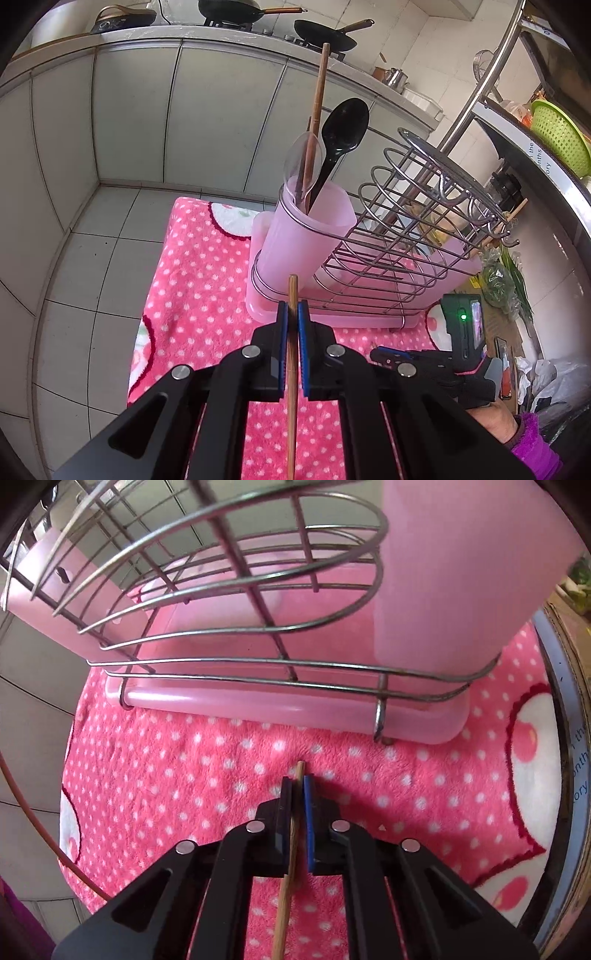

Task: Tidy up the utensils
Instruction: 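Lift the chopstick with the left tool while the right tool lifts its chopstick toward the cup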

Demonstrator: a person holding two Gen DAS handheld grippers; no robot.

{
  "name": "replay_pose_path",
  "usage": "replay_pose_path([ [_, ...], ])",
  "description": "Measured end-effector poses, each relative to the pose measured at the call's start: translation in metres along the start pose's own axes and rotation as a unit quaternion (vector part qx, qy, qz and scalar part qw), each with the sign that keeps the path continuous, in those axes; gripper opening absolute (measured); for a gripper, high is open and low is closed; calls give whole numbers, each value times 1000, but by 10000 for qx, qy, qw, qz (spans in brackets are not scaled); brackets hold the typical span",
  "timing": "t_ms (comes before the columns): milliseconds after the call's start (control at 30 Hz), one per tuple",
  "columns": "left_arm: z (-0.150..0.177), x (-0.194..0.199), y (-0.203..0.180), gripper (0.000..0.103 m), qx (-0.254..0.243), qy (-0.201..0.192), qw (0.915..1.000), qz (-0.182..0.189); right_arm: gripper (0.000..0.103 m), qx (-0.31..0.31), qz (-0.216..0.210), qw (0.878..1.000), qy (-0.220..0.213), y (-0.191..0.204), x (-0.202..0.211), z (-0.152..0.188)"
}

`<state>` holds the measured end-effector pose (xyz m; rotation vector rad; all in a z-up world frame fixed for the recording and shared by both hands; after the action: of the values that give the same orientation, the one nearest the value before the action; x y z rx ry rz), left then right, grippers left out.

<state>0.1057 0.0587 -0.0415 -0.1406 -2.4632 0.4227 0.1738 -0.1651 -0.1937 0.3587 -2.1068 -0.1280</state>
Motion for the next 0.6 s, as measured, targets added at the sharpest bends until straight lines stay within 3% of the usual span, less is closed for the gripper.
replay_pose_path([
  [167,0,6,-4,5,-82,-71,9999,-6,5,-14,-405,9963,-755,4,45,-8],
  [367,0,13,-11,5,-141,-203,9997,14,5,-20,-660,9829,-1717,2,106,-9],
  [600,1,21,-12,5,-105,-272,9996,-14,5,143,-660,9639,-2577,-1,161,4],
])
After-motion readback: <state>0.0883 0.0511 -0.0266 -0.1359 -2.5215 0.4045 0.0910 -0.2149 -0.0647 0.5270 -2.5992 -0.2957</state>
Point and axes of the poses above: each gripper's, at about its wrist camera, not at the fingertips, and x roughly against the way its jaws point, y to its left, z to its underside, the point moved 4 cm from there along -x, roughly the way its jaws point, and after that the axes turned 13 degrees about -y, right-handed, at the moved point
